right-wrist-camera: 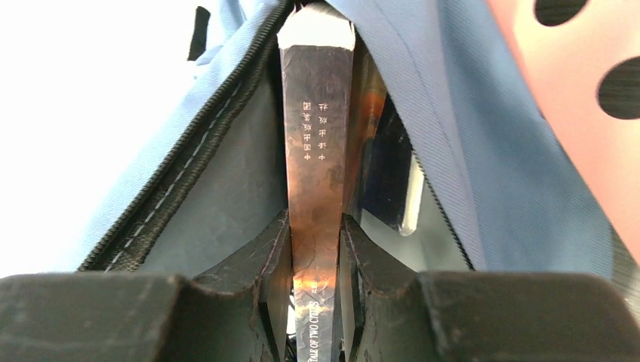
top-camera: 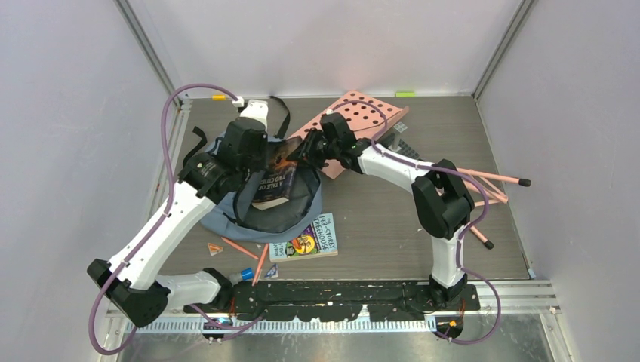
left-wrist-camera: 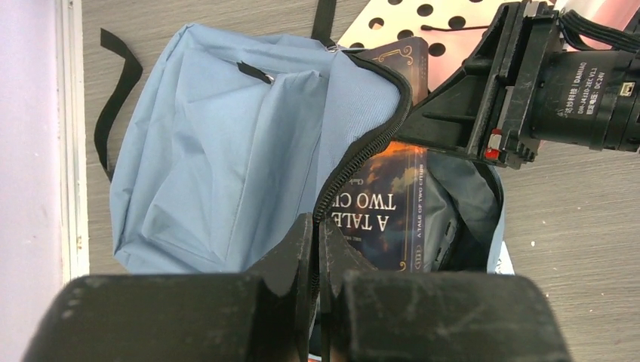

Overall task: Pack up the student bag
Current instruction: Place the book in the student bag.

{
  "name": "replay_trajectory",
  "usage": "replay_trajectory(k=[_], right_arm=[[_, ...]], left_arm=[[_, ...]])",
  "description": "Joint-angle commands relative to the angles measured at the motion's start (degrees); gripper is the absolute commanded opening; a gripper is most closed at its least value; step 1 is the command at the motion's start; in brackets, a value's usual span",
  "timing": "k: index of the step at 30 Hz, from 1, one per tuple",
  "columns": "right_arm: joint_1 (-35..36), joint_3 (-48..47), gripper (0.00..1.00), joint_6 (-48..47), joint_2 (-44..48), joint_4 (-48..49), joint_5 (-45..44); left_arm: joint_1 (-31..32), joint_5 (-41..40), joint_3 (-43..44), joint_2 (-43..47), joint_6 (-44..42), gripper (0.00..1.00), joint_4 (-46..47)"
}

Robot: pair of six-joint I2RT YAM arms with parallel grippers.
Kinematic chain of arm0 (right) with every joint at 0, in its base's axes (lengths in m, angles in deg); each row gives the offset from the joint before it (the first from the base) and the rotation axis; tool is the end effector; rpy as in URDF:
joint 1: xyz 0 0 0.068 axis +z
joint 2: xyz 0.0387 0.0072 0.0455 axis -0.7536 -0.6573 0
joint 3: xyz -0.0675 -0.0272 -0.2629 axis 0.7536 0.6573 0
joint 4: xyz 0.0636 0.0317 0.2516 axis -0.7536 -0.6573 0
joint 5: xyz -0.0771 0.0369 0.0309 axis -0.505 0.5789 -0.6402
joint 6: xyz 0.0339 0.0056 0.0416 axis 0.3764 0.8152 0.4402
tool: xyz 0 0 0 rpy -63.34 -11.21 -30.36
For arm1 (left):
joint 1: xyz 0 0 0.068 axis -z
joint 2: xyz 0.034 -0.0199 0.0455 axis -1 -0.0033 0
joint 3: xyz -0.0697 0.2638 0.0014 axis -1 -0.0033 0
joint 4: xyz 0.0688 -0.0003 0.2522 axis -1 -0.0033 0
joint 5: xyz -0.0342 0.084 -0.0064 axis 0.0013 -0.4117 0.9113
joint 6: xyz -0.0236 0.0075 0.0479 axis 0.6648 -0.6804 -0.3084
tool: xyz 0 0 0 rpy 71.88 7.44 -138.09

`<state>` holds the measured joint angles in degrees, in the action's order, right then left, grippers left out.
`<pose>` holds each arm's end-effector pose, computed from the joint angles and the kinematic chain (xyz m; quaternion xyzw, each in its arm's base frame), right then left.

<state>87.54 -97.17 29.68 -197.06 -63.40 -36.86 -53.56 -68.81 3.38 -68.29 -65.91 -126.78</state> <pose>0.3482 0.2927 0.2375 0.1079 0.8663 0.4498 0.1889 0.2013 -0.1274 0.4036 0.0524 0.8709 -0.0021 0.4887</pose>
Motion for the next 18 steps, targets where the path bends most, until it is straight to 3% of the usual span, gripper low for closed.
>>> replay_trajectory(k=[1,4,9,18], right_arm=[[1.5,-3.8,0.01,-0.4,3.4,13.2,4.0],[2.3,-3.6,0.01,-2.0,2.7,12.3,3.9],[1.9,-11.5,0.01,-12.5,-4.3,-16.2,-7.9],[2.4,-15.2,0.00,-15.2,-11.3,-19.1,-10.5]], left_arm=[[-0.9,1.1,2.6,3.2,1.3,0.00,1.7],[-2.1,6.1,2.7,4.0,1.4,0.00,2.8],[-4.4,13.5,2.3,4.3,2.9,0.00,3.7],[-6.5,19.3,-1.4,5.6,4.8,0.00,6.9]])
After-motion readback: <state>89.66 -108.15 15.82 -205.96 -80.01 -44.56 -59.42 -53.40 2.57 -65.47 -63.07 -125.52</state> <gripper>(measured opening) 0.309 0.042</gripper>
